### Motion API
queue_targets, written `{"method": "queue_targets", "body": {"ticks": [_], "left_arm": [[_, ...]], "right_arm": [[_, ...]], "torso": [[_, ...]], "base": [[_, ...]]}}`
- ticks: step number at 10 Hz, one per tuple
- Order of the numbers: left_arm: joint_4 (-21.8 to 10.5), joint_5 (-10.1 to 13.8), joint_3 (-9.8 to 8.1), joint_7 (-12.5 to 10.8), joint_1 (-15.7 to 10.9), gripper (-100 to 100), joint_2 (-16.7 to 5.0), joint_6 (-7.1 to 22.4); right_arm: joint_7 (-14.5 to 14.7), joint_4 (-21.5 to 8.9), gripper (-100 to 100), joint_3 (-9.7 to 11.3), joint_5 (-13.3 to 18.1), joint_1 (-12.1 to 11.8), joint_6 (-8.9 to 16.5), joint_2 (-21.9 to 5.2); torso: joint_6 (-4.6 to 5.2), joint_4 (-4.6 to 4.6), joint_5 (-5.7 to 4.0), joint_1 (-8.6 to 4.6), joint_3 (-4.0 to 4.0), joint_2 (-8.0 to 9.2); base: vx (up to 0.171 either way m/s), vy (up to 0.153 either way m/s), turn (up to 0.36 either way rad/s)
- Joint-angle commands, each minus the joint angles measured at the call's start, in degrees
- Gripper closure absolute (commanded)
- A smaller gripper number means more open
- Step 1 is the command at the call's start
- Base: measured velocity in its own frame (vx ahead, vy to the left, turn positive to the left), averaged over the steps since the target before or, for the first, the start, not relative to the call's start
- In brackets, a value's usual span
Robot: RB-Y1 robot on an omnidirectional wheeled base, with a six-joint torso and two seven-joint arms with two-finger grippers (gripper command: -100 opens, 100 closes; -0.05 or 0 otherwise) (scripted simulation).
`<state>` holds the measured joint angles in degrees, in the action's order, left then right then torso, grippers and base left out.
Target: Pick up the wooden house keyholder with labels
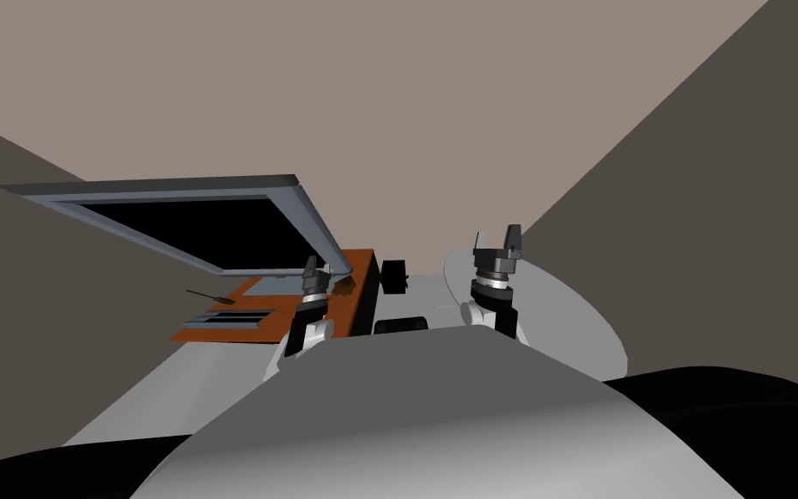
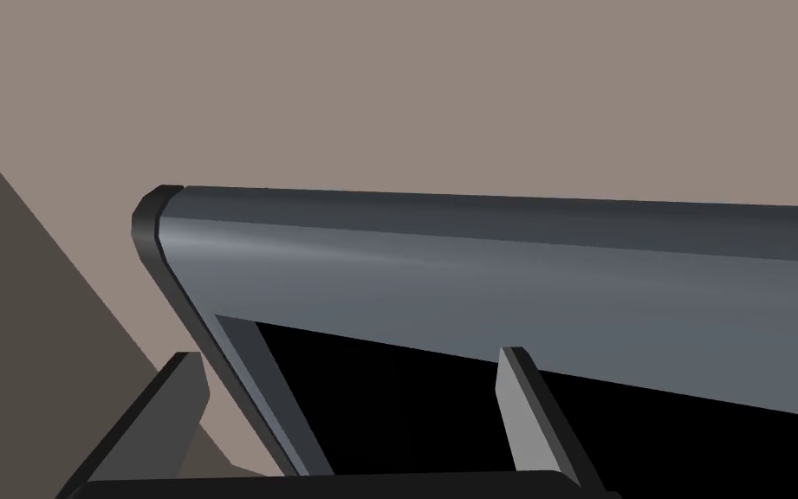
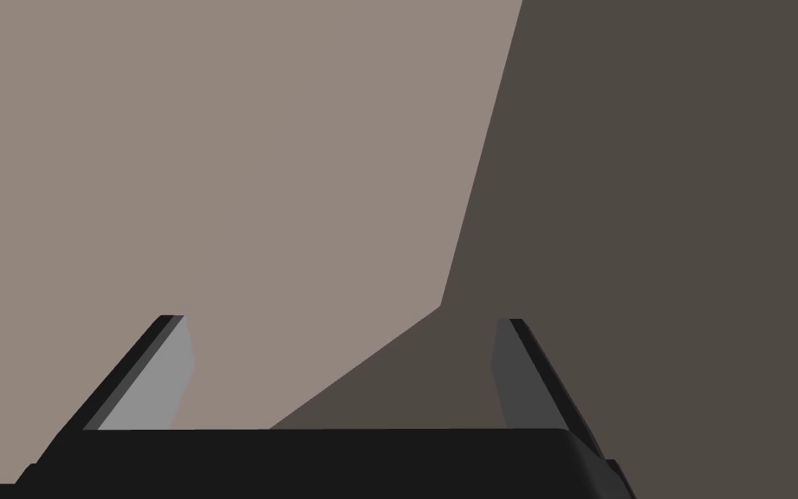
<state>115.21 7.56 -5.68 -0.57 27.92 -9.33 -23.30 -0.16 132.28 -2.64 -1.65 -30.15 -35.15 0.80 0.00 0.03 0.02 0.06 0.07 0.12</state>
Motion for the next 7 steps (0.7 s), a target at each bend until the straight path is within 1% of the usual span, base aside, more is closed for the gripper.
{"method": "queue_targets", "body": {"ticks": [1,2,3,4,5,6,7], "left_arm": [[-0.3,0.1,-0.15,0.0,-0.3,-100,0.4,1.8],[-2.3,0.8,-0.97,-0.5,-0.6,-100,0.3,3.8],[-4.3,1.5,-1.80,-1.1,-0.9,-100,0.2,5.2],[-4.3,1.5,-1.80,-1.1,-0.9,-100,0.2,5.8],[-6.3,2.2,-2.62,-1.7,-1.3,-100,0.2,7.9],[-8.3,2.9,-3.41,-2.3,-1.7,-100,0.2,9.4],[-8.3,2.9,-3.41,-2.3,-1.7,-100,0.2,10.1]], "right_arm": [[0.0,0.0,0,0.0,0.0,0.0,0.0,0.0],[0.0,0.0,0,0.0,0.0,0.0,0.0,0.0],[0.0,0.0,0,0.0,0.0,0.0,0.0,0.0],[0.0,0.0,0,0.0,0.0,0.0,0.0,0.0],[0.0,0.0,0,0.0,0.0,0.0,0.0,0.0],[0.0,0.0,0,0.0,0.0,0.0,0.0,0.0],[0.0,0.0,0,0.0,0.0,0.0,0.0,0.0]], "torso": [[0.00,0.00,0.00,0.00,0.00,0.00],[0.01,0.00,-0.01,-0.02,-0.01,-0.02],[0.01,0.00,0.00,-0.01,-0.01,-0.02],[0.00,0.00,0.00,-0.01,0.01,0.01],[0.01,0.01,-0.01,-0.02,0.00,-0.01],[0.00,0.00,0.00,-0.01,-0.01,-0.02],[0.00,0.00,0.01,0.02,-0.01,-0.02]], "base": [[-0.026,0.009,0.005],[-0.028,0.008,0.006],[-0.038,0.009,0.014],[-0.030,0.008,0.008],[-0.025,0.010,0.006],[-0.027,0.017,0.016],[-0.021,0.011,0.002]]}}
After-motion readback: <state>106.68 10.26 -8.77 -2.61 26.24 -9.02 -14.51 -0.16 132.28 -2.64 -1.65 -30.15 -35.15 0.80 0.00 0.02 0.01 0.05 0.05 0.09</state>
